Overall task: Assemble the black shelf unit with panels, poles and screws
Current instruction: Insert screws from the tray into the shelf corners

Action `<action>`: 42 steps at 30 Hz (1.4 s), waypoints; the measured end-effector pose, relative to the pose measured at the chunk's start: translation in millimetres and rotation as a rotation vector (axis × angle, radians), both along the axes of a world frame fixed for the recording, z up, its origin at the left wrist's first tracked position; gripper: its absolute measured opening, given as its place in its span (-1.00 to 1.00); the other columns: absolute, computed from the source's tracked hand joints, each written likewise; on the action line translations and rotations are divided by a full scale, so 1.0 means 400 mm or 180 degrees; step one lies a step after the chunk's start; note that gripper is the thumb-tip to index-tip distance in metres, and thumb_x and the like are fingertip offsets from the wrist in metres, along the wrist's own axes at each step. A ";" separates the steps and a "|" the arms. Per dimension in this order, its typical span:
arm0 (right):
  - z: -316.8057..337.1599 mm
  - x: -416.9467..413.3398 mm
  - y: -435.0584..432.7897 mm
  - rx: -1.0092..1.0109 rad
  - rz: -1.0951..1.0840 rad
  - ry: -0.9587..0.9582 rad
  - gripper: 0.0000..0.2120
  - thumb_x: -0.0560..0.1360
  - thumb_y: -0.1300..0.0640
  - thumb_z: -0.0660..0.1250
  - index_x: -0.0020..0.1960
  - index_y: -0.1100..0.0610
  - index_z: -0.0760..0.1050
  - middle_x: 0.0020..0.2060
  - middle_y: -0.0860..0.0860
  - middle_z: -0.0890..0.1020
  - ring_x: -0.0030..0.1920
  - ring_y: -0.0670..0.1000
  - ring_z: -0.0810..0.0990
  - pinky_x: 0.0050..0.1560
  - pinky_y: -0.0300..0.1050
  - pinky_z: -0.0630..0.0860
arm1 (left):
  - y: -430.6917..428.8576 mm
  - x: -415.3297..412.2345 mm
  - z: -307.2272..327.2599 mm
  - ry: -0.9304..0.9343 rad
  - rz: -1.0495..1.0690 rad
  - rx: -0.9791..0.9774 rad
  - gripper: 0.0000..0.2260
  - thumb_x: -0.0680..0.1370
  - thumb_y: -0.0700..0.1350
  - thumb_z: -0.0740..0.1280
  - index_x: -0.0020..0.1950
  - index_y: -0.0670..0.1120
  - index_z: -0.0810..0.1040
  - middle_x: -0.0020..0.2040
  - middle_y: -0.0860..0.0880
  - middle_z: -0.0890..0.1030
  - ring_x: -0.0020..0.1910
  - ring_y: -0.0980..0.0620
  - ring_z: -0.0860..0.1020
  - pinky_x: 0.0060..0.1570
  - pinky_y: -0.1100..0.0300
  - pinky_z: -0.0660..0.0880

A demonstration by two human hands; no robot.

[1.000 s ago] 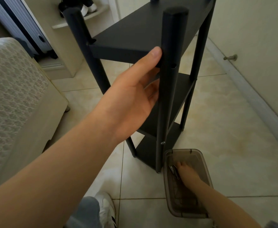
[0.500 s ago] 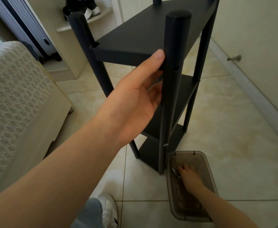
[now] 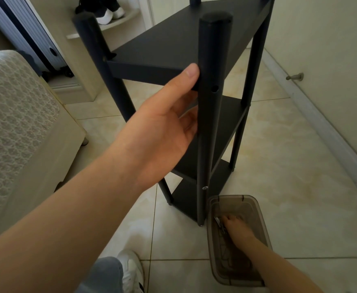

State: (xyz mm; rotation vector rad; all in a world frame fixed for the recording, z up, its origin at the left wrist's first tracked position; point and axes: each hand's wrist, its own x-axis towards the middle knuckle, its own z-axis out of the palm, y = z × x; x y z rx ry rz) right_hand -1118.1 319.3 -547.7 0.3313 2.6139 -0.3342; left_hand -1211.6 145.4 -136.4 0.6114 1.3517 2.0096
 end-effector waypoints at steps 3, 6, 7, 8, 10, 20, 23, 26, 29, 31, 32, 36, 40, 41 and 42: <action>-0.003 -0.004 0.001 0.0060 0.0148 -0.0047 -0.51 0.57 0.15 0.27 0.47 0.06 0.27 0.38 0.10 0.41 0.34 0.13 0.44 0.33 0.01 0.41 | 0.002 -0.002 -0.002 -0.0008 -0.0029 0.0040 -0.83 0.49 0.07 0.36 -0.11 0.08 0.73 -0.10 0.11 0.67 0.04 0.10 0.63 0.15 0.19 0.56; 0.004 -0.004 0.002 0.0110 0.0189 -0.0071 -0.53 0.57 0.15 0.27 0.46 0.08 0.28 0.36 0.12 0.40 0.30 0.14 0.47 0.29 0.02 0.43 | 0.003 -0.004 -0.001 -0.0022 -0.0031 0.0056 -0.83 0.52 0.05 0.35 -0.12 0.07 0.73 -0.10 0.10 0.67 0.04 0.09 0.63 0.16 0.18 0.55; 0.007 -0.003 0.003 0.0121 0.0198 -0.0068 -0.53 0.57 0.17 0.27 0.45 0.08 0.28 0.35 0.12 0.40 0.29 0.15 0.48 0.28 0.02 0.44 | 0.003 -0.004 0.000 -0.0018 -0.0024 0.0055 -0.83 0.53 0.04 0.35 -0.12 0.07 0.73 -0.10 0.10 0.68 0.04 0.09 0.63 0.17 0.17 0.55; 0.013 -0.001 0.005 0.0133 0.0209 -0.0069 -0.53 0.57 0.18 0.27 0.45 0.09 0.29 0.34 0.13 0.41 0.28 0.15 0.49 0.26 0.02 0.45 | 0.004 -0.004 0.001 -0.0018 -0.0023 0.0052 -0.83 0.53 0.04 0.35 -0.13 0.07 0.73 -0.10 0.09 0.68 0.04 0.08 0.63 0.17 0.17 0.55; 0.030 -0.001 0.007 0.0168 0.0191 -0.0065 -0.52 0.55 0.21 0.29 0.45 0.10 0.29 0.33 0.13 0.42 0.25 0.16 0.51 0.23 0.03 0.47 | 0.005 -0.003 0.002 -0.0035 -0.0015 0.0046 -0.84 0.53 0.03 0.35 -0.12 0.07 0.73 -0.09 0.08 0.68 0.05 0.07 0.64 0.18 0.16 0.56; 0.314 -0.063 -0.019 -0.0033 0.0680 -0.0196 -0.73 0.58 0.15 0.25 0.26 0.12 0.51 0.16 0.09 0.58 0.17 0.13 0.56 0.20 -0.01 0.50 | 0.003 -0.012 0.007 -0.0139 -0.0044 -0.0099 -0.79 0.61 -0.02 0.32 0.17 -0.07 0.63 -0.02 0.01 0.69 0.11 0.03 0.66 0.18 0.14 0.56; 0.454 -0.067 -0.029 -0.0172 0.1019 -0.0272 -0.86 0.53 0.17 0.32 0.09 0.12 0.55 0.00 0.03 0.57 0.07 0.09 0.56 0.13 -0.04 0.52 | 0.001 -0.011 0.009 -0.0288 -0.0030 -0.0041 -0.72 0.60 -0.04 0.34 0.26 -0.13 0.58 0.04 -0.02 0.70 0.13 0.01 0.67 0.11 0.17 0.59; 0.609 -0.038 -0.037 -0.0420 0.1152 0.0009 -0.93 0.53 0.12 0.34 -0.03 -0.04 0.50 -0.14 -0.12 0.48 -0.02 -0.03 0.53 -0.01 -0.18 0.45 | -0.001 -0.010 0.009 -0.0372 -0.0002 -0.0018 -0.64 0.58 -0.03 0.38 0.33 -0.16 0.55 0.09 -0.05 0.70 0.16 -0.02 0.66 0.13 0.14 0.59; 0.770 0.006 -0.045 -0.0698 0.1218 0.0419 -0.94 0.55 0.06 0.35 0.02 -0.03 0.54 -0.13 -0.17 0.51 -0.07 -0.15 0.53 -0.02 -0.28 0.45 | -0.003 -0.009 0.008 -0.0385 -0.0006 0.0006 -0.62 0.58 -0.02 0.38 0.33 -0.18 0.55 0.08 -0.06 0.70 0.16 -0.03 0.66 0.11 0.13 0.59; 0.873 0.038 -0.056 -0.0978 0.1120 0.0710 -0.94 0.54 0.04 0.38 0.00 -0.09 0.54 -0.13 -0.22 0.55 -0.09 -0.22 0.57 -0.02 -0.35 0.49 | -0.003 -0.009 0.008 -0.0362 -0.0010 -0.0024 -0.64 0.59 -0.01 0.37 0.31 -0.19 0.56 0.07 -0.06 0.71 0.15 -0.01 0.66 0.04 0.18 0.60; 0.919 0.055 -0.064 -0.1148 0.1032 0.0896 -0.93 0.53 0.04 0.39 -0.03 -0.13 0.53 -0.15 -0.24 0.57 -0.09 -0.24 0.59 -0.03 -0.36 0.53 | -0.003 -0.008 0.009 -0.0361 -0.0002 -0.0040 -0.62 0.59 0.00 0.37 0.31 -0.20 0.55 0.07 -0.06 0.71 0.14 -0.01 0.67 0.04 0.18 0.59; 1.053 0.103 -0.094 -0.1623 0.0602 0.2056 -0.91 0.50 0.08 0.43 -0.04 -0.10 0.59 -0.17 -0.23 0.65 -0.08 -0.26 0.63 0.02 -0.34 0.56 | -0.006 -0.006 0.001 -0.0344 0.0071 -0.0118 -0.66 0.56 0.03 0.39 0.19 -0.19 0.54 0.11 -0.09 0.70 0.14 -0.01 0.67 0.13 0.11 0.49; 1.104 0.124 -0.107 -0.1607 0.0339 0.3175 -0.91 0.48 0.08 0.43 -0.01 0.00 0.65 -0.16 -0.21 0.67 -0.08 -0.22 0.64 0.00 -0.38 0.54 | -0.010 -0.008 -0.008 -0.0310 0.0227 -0.0267 -0.67 0.50 0.08 0.43 0.07 -0.16 0.53 0.10 -0.09 0.70 0.10 0.02 0.67 0.10 0.13 0.45; 1.105 0.128 -0.107 -0.1507 0.0319 0.3338 -0.90 0.48 0.10 0.43 -0.01 0.02 0.66 -0.18 -0.20 0.67 -0.08 -0.22 0.64 0.00 -0.40 0.53 | -0.010 -0.011 -0.010 -0.0317 0.0267 -0.0277 -0.67 0.49 0.08 0.43 0.05 -0.15 0.54 0.08 -0.10 0.70 0.09 0.01 0.68 0.09 0.13 0.46; 1.104 0.129 -0.107 -0.1373 0.0315 0.3486 -0.89 0.48 0.12 0.44 0.00 0.05 0.67 -0.18 -0.18 0.68 -0.08 -0.22 0.63 0.00 -0.41 0.52 | -0.010 -0.014 -0.010 -0.0316 0.0274 -0.0261 -0.70 0.48 0.08 0.44 0.01 -0.14 0.55 0.05 -0.10 0.70 0.08 -0.01 0.68 0.08 0.13 0.47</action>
